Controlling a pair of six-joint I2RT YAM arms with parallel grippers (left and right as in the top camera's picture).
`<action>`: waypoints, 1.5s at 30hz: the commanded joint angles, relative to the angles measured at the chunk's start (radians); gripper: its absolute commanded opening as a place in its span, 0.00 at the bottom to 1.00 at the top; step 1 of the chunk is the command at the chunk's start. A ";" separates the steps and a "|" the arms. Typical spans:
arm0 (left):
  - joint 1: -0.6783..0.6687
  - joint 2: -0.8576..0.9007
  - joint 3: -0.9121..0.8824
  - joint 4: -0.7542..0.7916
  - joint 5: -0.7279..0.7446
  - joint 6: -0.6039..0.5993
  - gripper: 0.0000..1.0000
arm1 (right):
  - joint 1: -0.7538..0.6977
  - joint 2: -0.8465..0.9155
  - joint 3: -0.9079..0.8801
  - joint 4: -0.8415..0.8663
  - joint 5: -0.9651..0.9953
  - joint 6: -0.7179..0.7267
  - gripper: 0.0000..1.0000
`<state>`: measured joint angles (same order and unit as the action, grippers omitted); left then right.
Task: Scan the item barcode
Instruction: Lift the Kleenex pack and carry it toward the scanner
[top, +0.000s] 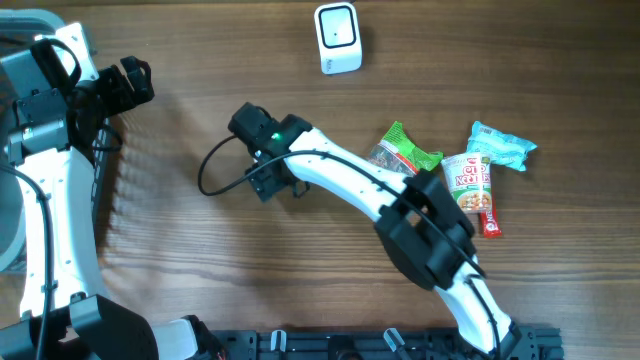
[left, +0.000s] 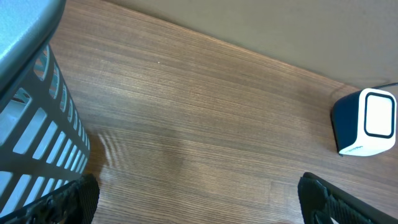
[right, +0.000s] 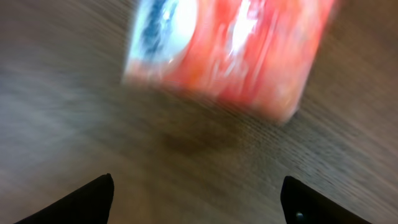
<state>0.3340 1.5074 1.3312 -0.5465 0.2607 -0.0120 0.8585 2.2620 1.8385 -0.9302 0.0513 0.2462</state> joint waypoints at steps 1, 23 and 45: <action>0.005 0.000 0.012 0.003 0.011 0.005 1.00 | -0.026 -0.116 0.000 0.037 -0.031 -0.182 0.85; 0.005 0.000 0.012 0.003 0.011 0.005 1.00 | -0.187 0.041 0.000 0.171 -0.341 -0.217 0.05; 0.005 0.000 0.012 0.003 0.012 0.005 1.00 | -0.211 -0.092 -0.390 0.599 -0.600 0.280 0.33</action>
<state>0.3340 1.5074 1.3312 -0.5465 0.2607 -0.0120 0.6395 2.1731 1.5051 -0.4072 -0.5106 0.4706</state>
